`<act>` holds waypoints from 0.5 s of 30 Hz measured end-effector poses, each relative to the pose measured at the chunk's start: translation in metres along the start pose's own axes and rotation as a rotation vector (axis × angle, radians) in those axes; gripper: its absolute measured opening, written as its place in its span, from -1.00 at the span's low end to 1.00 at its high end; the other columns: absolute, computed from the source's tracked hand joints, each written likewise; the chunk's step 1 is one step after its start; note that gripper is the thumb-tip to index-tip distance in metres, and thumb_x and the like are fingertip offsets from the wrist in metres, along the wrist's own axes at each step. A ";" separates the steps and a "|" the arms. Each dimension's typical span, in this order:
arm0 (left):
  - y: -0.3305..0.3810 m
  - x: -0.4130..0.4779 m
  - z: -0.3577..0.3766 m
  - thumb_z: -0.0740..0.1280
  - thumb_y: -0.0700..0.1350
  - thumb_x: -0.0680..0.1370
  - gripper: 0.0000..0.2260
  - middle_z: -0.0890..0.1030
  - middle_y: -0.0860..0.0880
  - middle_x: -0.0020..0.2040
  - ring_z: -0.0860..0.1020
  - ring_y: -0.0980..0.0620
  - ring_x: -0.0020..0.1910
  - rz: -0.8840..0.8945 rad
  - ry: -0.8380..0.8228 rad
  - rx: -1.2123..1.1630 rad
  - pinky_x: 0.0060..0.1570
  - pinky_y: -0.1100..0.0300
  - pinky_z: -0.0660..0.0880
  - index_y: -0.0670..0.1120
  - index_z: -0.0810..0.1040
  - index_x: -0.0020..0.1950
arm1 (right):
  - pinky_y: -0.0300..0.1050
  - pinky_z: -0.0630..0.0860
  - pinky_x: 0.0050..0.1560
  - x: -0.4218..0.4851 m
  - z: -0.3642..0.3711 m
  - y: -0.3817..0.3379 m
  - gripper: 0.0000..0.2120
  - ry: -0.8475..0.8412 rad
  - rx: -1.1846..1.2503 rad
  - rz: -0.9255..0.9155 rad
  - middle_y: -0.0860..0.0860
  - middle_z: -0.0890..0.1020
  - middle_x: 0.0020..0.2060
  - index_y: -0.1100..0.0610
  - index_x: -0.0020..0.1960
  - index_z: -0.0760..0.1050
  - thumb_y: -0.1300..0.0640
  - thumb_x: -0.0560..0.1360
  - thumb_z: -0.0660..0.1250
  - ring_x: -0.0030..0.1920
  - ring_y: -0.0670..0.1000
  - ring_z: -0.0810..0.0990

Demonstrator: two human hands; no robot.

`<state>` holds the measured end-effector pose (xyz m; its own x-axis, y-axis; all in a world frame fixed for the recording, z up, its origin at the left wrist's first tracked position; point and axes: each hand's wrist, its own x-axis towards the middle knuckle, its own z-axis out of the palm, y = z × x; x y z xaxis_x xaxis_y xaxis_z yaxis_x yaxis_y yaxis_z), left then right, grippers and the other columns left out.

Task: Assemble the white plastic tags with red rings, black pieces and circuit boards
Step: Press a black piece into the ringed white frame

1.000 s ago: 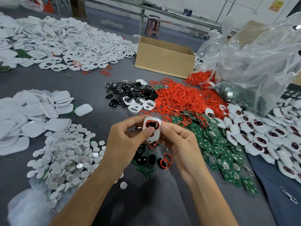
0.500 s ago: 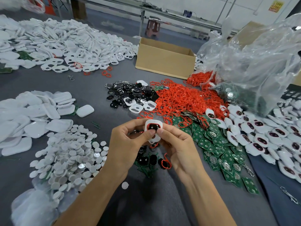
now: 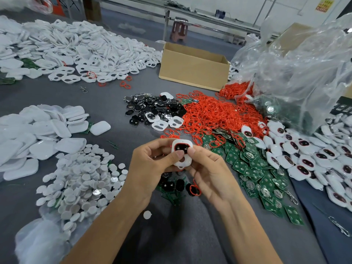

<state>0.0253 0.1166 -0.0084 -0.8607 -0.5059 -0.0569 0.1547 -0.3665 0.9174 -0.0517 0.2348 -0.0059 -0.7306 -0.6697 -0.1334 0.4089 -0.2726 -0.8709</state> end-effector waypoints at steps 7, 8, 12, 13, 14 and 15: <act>0.001 0.000 -0.001 0.50 -0.17 0.23 -0.79 0.69 -0.11 -0.27 0.67 0.03 -0.30 -0.012 -0.053 -0.018 -0.36 0.27 0.57 -0.08 0.72 -0.15 | -0.04 0.50 0.03 0.001 -0.003 0.002 -0.73 -0.033 0.004 0.068 0.24 0.65 -0.13 0.34 -0.01 0.60 0.21 0.41 0.27 -0.17 0.09 0.61; 0.001 0.000 -0.001 0.51 -0.14 0.21 -0.80 0.70 -0.10 -0.26 0.68 0.03 -0.29 -0.021 -0.065 -0.032 -0.35 0.26 0.58 -0.07 0.73 -0.18 | -0.07 0.52 0.00 0.001 -0.003 0.002 -0.75 -0.037 0.004 0.064 0.22 0.66 -0.16 0.32 -0.05 0.62 0.21 0.41 0.26 -0.20 0.07 0.62; 0.000 0.001 -0.001 0.51 -0.03 0.20 -0.77 0.71 -0.11 -0.21 0.68 0.01 -0.26 -0.086 -0.091 -0.095 -0.29 0.25 0.60 -0.06 0.75 -0.20 | -0.20 0.58 -0.10 0.001 -0.003 0.000 -0.78 -0.045 0.028 0.054 0.15 0.68 -0.23 0.27 -0.11 0.66 0.21 0.40 0.28 -0.23 0.01 0.65; 0.000 0.001 -0.002 0.50 -0.04 0.21 -0.79 0.71 -0.11 -0.21 0.68 0.01 -0.27 -0.106 -0.093 -0.109 -0.30 0.24 0.60 -0.08 0.74 -0.21 | -0.21 0.58 -0.09 0.000 -0.003 0.000 -0.78 -0.046 0.026 0.052 0.15 0.69 -0.22 0.27 -0.11 0.66 0.20 0.39 0.29 -0.22 0.00 0.65; 0.000 0.002 -0.003 0.49 -0.05 0.23 -0.80 0.71 -0.12 -0.22 0.68 0.00 -0.27 -0.127 -0.095 -0.119 -0.31 0.24 0.60 -0.10 0.74 -0.22 | -0.20 0.57 -0.08 0.000 -0.003 0.000 -0.78 -0.048 0.020 0.049 0.15 0.69 -0.21 0.26 -0.10 0.67 0.18 0.38 0.30 -0.21 0.00 0.65; 0.000 0.003 -0.004 0.48 -0.07 0.24 -0.82 0.71 -0.13 -0.22 0.68 0.00 -0.27 -0.144 -0.099 -0.123 -0.31 0.23 0.60 -0.12 0.74 -0.23 | -0.19 0.56 -0.07 0.000 -0.003 0.001 -0.78 -0.051 0.012 0.048 0.14 0.69 -0.20 0.25 -0.11 0.67 0.17 0.38 0.31 -0.20 0.01 0.64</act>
<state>0.0246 0.1126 -0.0103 -0.9206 -0.3648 -0.1393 0.0797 -0.5246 0.8476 -0.0531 0.2369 -0.0078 -0.6813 -0.7164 -0.1503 0.4497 -0.2476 -0.8582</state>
